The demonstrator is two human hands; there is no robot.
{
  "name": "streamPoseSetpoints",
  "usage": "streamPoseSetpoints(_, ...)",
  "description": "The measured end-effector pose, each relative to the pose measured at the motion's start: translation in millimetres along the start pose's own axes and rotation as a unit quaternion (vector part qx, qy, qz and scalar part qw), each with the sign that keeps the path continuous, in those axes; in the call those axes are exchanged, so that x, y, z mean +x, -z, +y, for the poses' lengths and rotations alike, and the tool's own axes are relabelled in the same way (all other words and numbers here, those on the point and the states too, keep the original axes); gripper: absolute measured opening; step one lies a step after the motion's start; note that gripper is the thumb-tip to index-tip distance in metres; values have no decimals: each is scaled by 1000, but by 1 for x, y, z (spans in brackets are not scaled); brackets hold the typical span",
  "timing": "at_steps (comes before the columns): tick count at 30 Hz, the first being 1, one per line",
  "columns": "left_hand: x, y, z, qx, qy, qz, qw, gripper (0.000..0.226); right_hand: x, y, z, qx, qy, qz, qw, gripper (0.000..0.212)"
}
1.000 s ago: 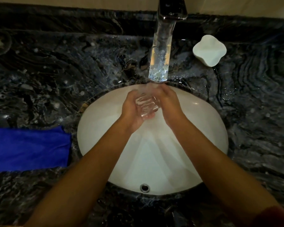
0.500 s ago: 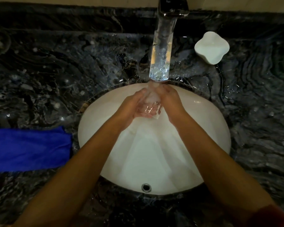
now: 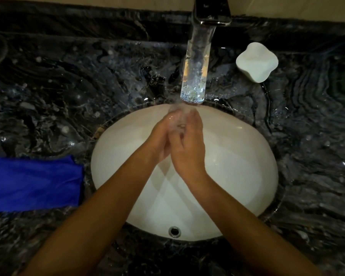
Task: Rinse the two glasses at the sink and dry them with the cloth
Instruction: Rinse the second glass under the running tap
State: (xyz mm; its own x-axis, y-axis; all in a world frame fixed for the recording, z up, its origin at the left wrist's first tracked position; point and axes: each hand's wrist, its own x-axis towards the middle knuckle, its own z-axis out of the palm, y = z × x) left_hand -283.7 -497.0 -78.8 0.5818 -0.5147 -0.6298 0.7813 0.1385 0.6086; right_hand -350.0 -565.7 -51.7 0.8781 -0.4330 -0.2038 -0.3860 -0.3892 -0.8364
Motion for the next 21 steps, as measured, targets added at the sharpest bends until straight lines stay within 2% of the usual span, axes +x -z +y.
streamPoseSetpoints(2, -2, -1, -8, -28, 21, 8, 999, 44, -11, 2, 9, -74, 24, -14, 997, 60)
streamPoseSetpoints(4, -4, 0, -15, -70, 44, 8, 997, 38, -14, 7, 16, -104, 76, -19, 992, 55)
streamPoseSetpoints(6, -7, 1, -15, -109, 58, 0, 992, 31, -9, 15, 18, -68, 105, -46, 991, 49)
streamPoseSetpoints(8, -11, 0, -10, -123, 64, 4, 990, 32, 7, 25, 18, -1, 96, -86, 992, 44)
streamPoseSetpoints(10, -15, -1, -7, -120, 62, -12, 991, 33, 25, 30, 15, 40, 47, -134, 989, 36)
streamPoseSetpoints(11, -16, -3, -5, -110, 62, -26, 992, 33, 35, 32, 12, 73, -10, -149, 986, 34)
streamPoseSetpoints(13, -15, -4, -5, -69, 58, -34, 995, 30, 49, 33, 5, 186, -145, -150, 960, 27)
streamPoseSetpoints(15, -11, -4, -6, -40, 38, -22, 998, 27, 54, 30, 5, 241, -226, -137, 934, 22)
streamPoseSetpoints(18, -7, -9, -3, -5, -18, 55, 998, 27, 47, 25, 8, 281, -295, -137, 903, 49)
streamPoseSetpoints(21, -10, -20, 2, 122, -72, 151, 978, 36, 34, 27, 9, 323, -317, -154, 878, 60)
